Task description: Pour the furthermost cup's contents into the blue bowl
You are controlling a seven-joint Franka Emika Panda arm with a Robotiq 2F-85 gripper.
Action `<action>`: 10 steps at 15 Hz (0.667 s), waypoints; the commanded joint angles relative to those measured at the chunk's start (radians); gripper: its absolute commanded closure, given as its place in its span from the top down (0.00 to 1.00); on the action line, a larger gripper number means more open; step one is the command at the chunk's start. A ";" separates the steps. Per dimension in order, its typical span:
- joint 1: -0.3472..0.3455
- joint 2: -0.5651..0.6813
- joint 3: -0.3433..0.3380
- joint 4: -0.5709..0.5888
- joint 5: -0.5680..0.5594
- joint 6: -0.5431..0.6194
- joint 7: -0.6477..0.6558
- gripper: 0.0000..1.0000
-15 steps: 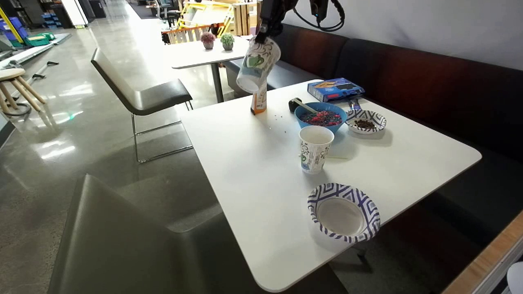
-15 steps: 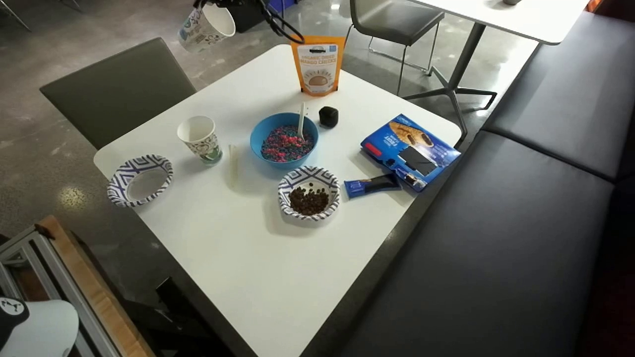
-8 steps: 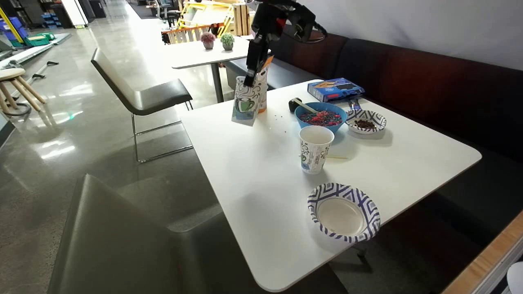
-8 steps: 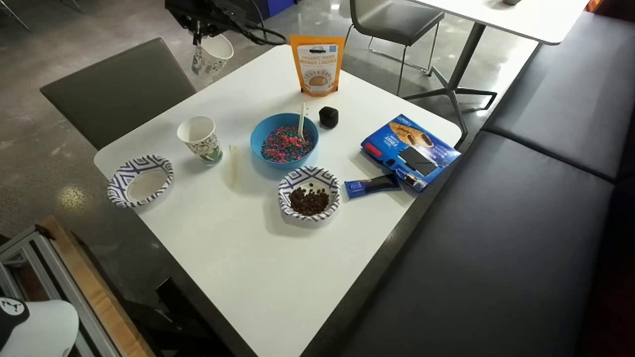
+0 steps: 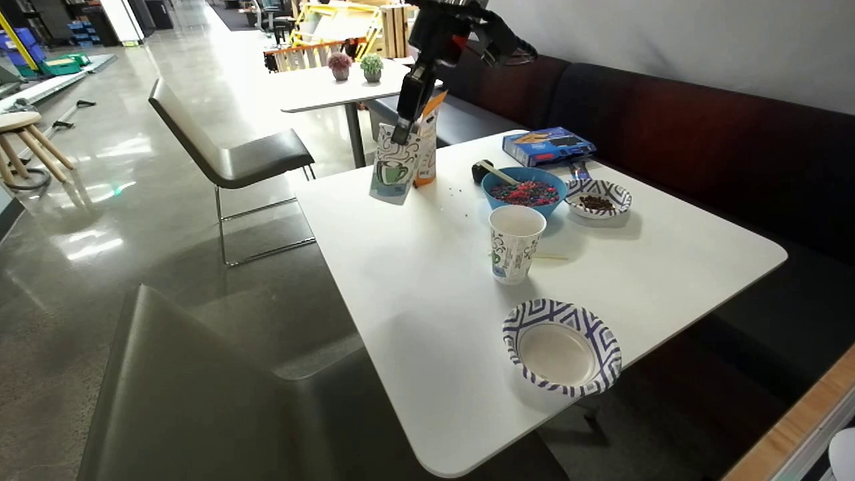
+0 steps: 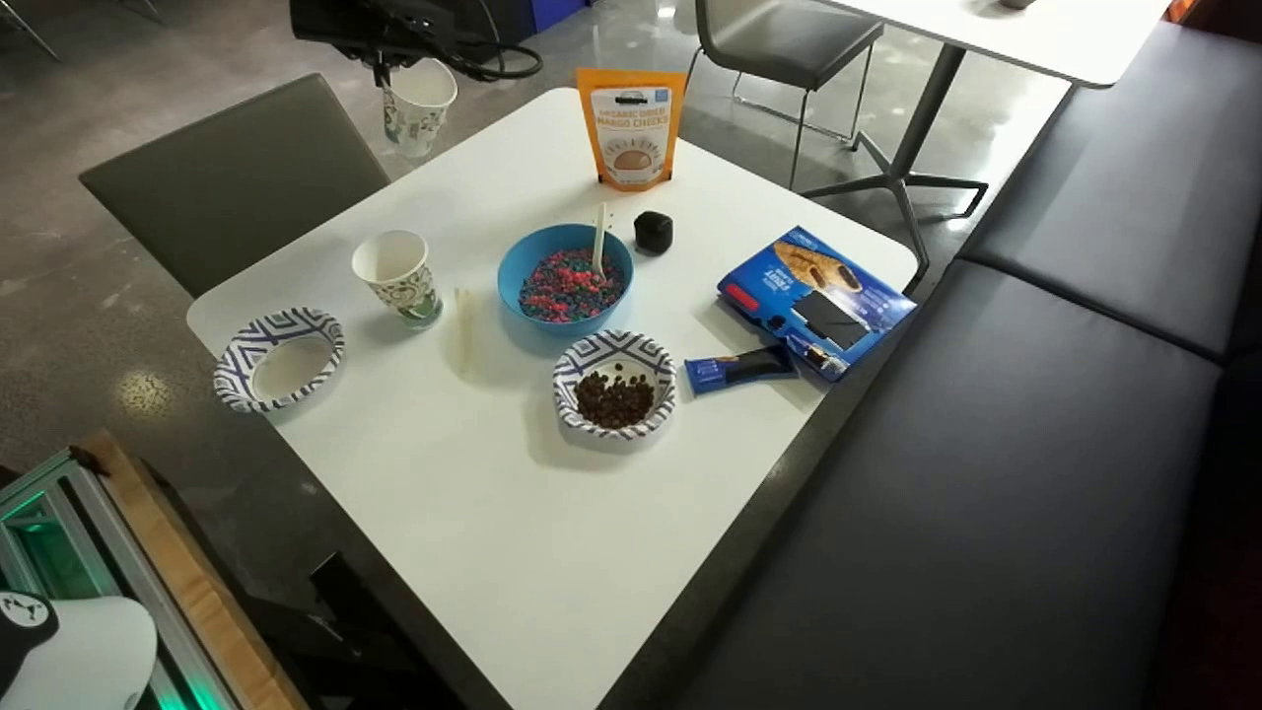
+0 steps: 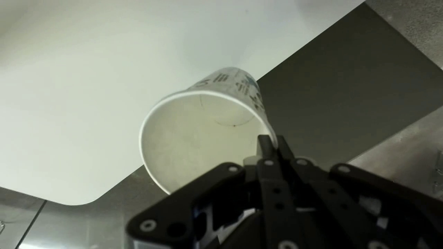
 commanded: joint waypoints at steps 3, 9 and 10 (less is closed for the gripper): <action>0.004 -0.008 -0.004 -0.003 0.000 -0.003 -0.002 0.04; 0.022 0.035 -0.024 0.058 -0.080 0.085 0.053 0.01; 0.025 0.050 -0.031 0.073 -0.120 0.111 0.076 0.01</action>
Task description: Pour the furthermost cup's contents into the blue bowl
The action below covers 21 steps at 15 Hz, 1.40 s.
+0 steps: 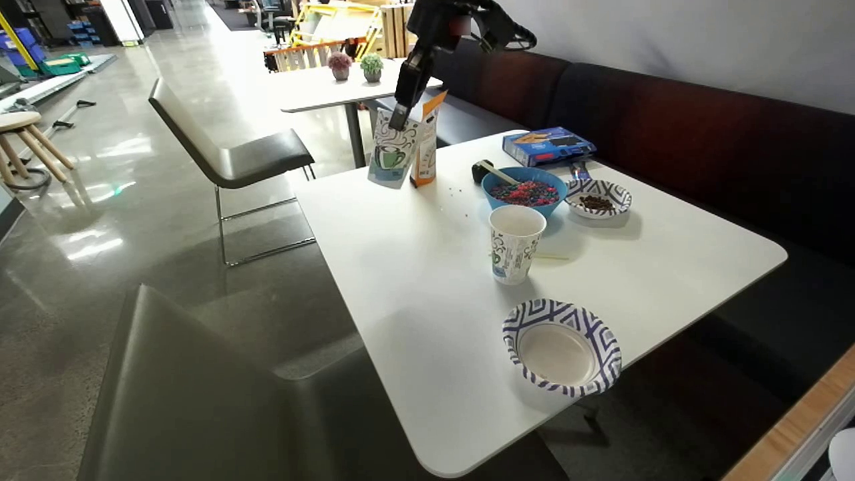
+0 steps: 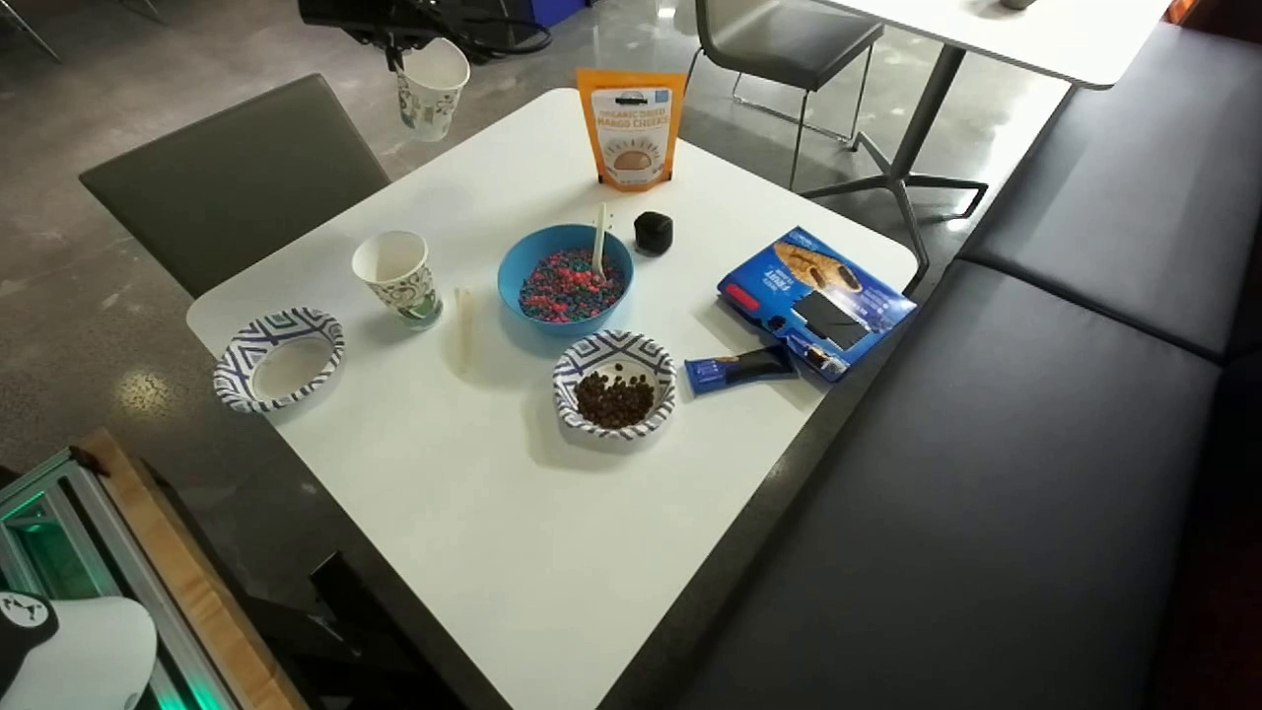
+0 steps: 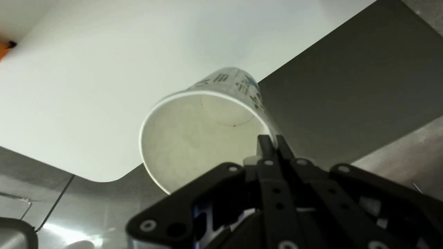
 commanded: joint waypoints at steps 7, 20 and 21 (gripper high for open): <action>0.061 0.177 -0.075 0.108 -0.434 0.179 0.275 0.01; 0.158 0.367 -0.063 0.258 -0.804 0.146 0.307 0.01; 0.162 0.376 -0.065 0.267 -0.817 0.152 0.306 0.01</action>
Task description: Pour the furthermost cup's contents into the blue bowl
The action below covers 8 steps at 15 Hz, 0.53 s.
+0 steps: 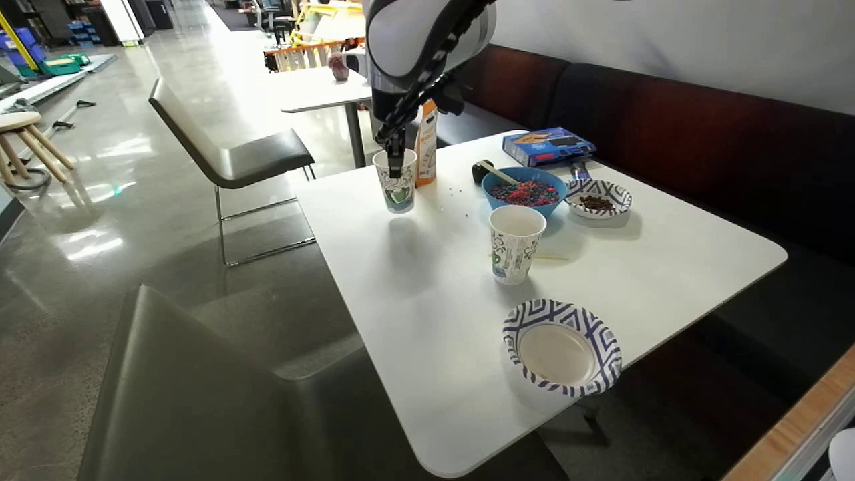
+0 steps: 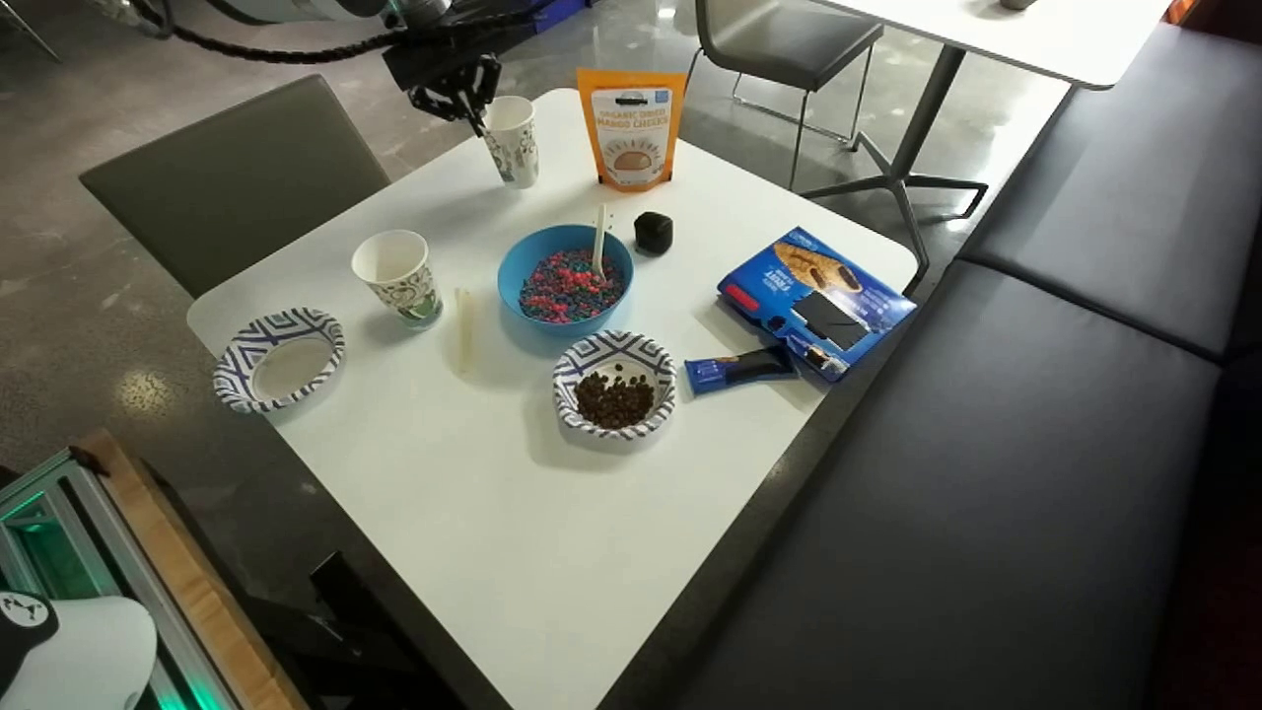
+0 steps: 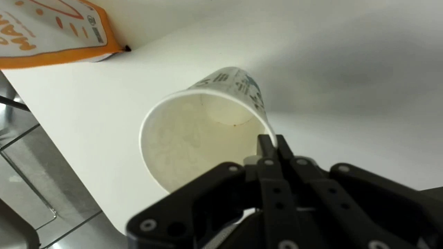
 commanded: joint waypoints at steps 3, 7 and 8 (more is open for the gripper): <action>0.008 0.045 0.007 0.066 -0.038 -0.033 0.003 0.35; -0.036 -0.079 0.059 -0.015 0.039 -0.055 -0.007 0.65; -0.040 -0.119 0.058 -0.034 0.063 -0.078 0.036 0.74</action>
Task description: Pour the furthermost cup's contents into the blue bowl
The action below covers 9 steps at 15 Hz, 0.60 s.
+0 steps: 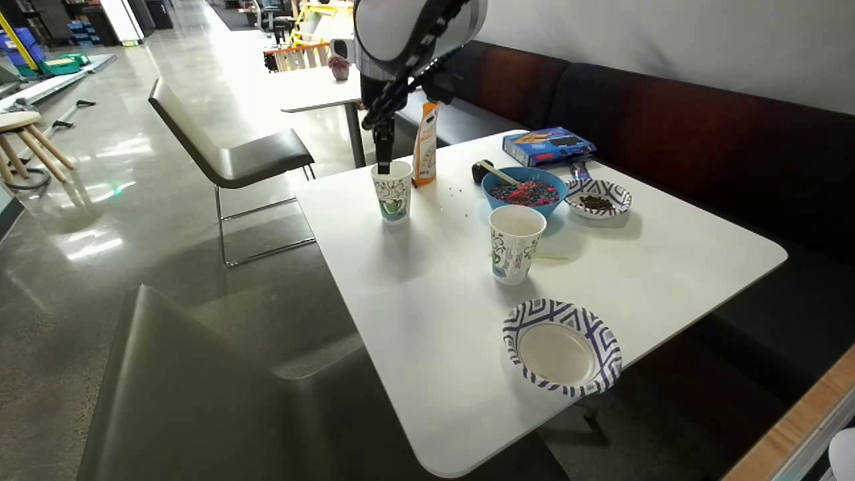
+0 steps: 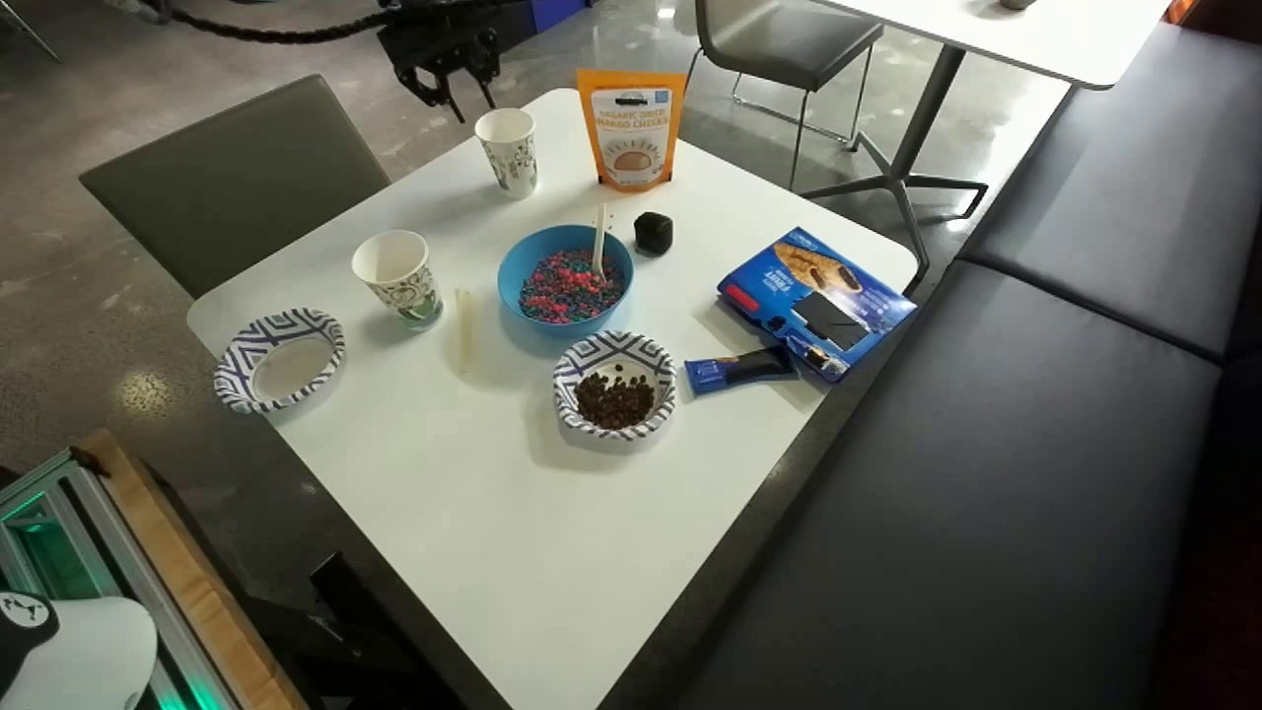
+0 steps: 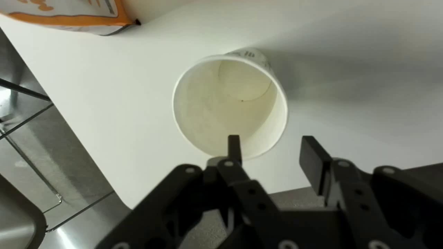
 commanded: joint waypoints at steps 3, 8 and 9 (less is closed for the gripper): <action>-0.054 -0.216 0.002 -0.121 0.114 -0.144 0.143 0.96; -0.162 -0.387 -0.040 -0.266 0.257 -0.163 0.186 1.00; -0.131 -0.302 -0.030 -0.164 0.214 -0.163 0.151 1.00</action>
